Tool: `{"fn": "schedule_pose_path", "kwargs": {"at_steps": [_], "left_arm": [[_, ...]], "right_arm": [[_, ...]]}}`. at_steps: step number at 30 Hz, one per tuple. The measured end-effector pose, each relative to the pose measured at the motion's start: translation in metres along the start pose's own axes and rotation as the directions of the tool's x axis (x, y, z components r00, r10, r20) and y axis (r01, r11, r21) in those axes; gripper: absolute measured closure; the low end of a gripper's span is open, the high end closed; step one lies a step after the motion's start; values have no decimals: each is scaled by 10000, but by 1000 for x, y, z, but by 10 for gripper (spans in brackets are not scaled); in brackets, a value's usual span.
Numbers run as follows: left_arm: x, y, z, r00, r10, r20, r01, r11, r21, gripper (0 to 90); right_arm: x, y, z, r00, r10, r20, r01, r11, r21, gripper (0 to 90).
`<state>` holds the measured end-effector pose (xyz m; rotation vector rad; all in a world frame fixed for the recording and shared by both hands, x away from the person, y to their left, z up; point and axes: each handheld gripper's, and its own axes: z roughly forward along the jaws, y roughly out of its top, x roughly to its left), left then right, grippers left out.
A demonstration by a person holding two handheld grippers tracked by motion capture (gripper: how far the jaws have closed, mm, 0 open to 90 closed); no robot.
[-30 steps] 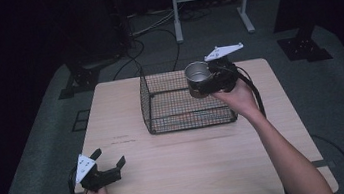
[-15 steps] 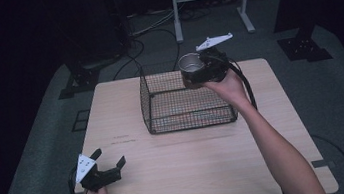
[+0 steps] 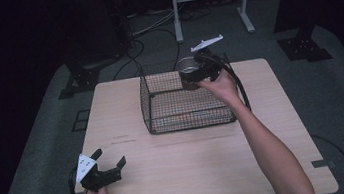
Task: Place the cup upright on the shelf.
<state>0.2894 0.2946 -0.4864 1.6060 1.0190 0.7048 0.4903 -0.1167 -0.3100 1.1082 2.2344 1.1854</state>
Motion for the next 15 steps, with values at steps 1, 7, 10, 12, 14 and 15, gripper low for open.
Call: {"fn": "schedule_pose_path", "kwargs": {"at_steps": [1, 7, 10, 12, 14, 15], "left_arm": [[0, 0, 0, 10000, 4, 10, -4, 10000, 14, 0], [0, 0, 0, 10000, 18, 25, -18, 10000, 22, 0], [0, 0, -1, 10000, 7, 25, -7, 10000, 21, 0], [0, 0, -1, 10000, 17, 11, -17, 10000, 41, 0], [0, 0, -1, 10000, 6, 17, -6, 10000, 29, 0], [0, 0, -1, 10000, 5, 10, -5, 10000, 23, 0]], "right_arm": [[-1, 0, 4, 9999, -62, 131, 61, 10000, 40, 176], [-4, -3, 14, 9999, 107, 20, -107, 9998, 158, 176], [-5, -5, 22, 10000, 35, 69, -37, 9996, 272, 176], [-7, -6, 28, 9999, 117, 1, -117, 9992, 375, 175], [-8, -7, 31, 9999, 150, -37, -148, 9990, 418, 176], [-8, -7, 33, 9999, 156, -52, -154, 9986, 498, 176]]}}
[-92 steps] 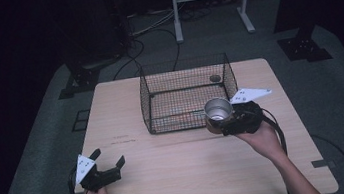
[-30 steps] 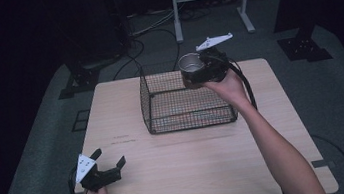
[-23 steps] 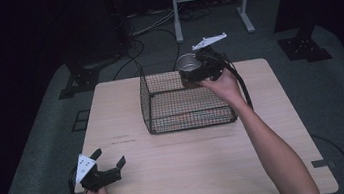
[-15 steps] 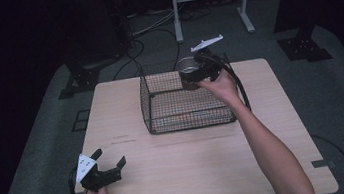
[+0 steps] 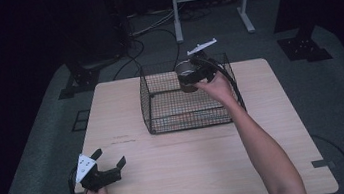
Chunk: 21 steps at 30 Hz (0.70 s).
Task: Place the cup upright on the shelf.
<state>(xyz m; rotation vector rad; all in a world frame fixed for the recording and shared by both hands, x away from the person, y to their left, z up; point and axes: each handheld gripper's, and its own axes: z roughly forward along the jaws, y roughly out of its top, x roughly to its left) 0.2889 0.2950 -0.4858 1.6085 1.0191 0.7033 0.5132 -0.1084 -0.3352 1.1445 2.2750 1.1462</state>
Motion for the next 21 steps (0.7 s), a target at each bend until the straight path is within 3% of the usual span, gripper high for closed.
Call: {"fn": "schedule_pose_path", "kwargs": {"at_steps": [3, 9, 21], "left_arm": [[0, 0, 0, 10000, 11, -4, -11, 10000, 0, 0], [0, 0, 0, 10000, -19, 3, 19, 10000, -49, 0], [0, 0, -1, 10000, -50, -2, 50, 9999, -107, 0]], "right_arm": [[-1, -2, 8, 9997, 187, -141, -186, 9998, 82, 175], [-6, -6, 23, 9999, 11, -130, -5, 9987, 510, 175], [-10, -15, 39, 9993, 208, -309, -173, 9935, 1122, 176]]}}
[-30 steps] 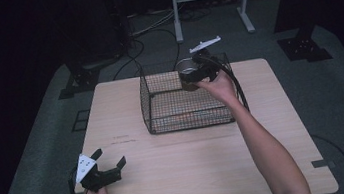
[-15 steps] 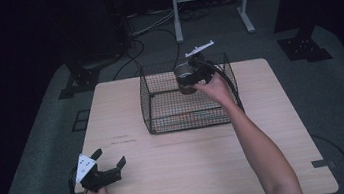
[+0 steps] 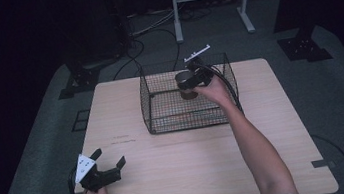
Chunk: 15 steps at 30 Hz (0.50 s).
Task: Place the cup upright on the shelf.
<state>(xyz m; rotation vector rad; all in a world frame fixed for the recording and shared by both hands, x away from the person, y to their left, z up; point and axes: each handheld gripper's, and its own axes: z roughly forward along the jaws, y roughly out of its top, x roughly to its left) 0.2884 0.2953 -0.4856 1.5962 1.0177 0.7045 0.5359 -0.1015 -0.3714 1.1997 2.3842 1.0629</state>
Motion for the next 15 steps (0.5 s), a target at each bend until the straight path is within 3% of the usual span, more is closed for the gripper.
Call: {"fn": "schedule_pose_path", "kwargs": {"at_steps": [15], "left_arm": [[1, 0, 0, 10000, 37, 14, -37, 10000, -18, 0]], "right_arm": [[-5, -7, 18, 9998, 153, 122, -163, 9966, 812, 175]]}}
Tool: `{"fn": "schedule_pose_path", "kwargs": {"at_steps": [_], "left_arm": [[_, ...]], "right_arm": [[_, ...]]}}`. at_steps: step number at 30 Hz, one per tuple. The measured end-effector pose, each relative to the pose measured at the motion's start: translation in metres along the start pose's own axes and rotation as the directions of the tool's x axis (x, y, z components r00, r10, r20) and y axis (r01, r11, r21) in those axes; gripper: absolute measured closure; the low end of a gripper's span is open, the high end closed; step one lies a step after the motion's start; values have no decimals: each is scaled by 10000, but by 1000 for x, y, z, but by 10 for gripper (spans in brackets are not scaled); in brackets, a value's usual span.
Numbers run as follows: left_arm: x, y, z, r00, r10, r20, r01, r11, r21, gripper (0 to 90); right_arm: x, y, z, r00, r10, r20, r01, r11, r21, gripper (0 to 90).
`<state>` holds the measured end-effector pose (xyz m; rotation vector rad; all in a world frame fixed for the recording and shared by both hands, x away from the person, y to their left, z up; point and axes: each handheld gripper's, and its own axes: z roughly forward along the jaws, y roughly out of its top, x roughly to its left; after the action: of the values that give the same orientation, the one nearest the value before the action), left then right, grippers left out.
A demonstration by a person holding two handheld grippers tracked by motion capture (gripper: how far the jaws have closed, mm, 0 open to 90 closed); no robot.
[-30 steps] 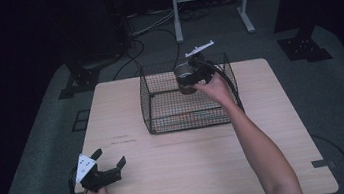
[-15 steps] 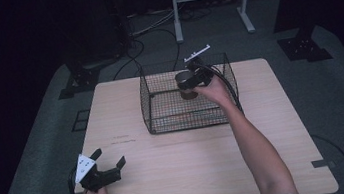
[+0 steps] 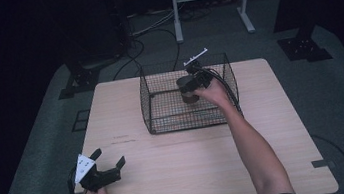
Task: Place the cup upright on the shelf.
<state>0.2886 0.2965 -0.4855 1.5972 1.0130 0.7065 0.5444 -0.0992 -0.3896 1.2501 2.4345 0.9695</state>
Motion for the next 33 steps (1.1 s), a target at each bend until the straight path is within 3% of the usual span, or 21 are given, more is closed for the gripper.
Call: {"fn": "schedule_pose_path", "kwargs": {"at_steps": [11, 19, 33], "left_arm": [[0, 0, 0, 10000, 1, -4, -1, 10000, -24, 0], [0, 0, 0, 10000, -1, -1, 1, 10000, -26, 0], [0, 0, 0, 10000, -2, -17, 2, 10000, -49, 0]], "right_arm": [[-6, -8, 11, 9998, 183, -50, -181, 9987, 485, 173], [-6, -10, 18, 10000, 59, -4, -58, 9954, 956, 170], [-5, -11, 17, 10000, -48, -5, 48, 9935, 1135, 161]]}}
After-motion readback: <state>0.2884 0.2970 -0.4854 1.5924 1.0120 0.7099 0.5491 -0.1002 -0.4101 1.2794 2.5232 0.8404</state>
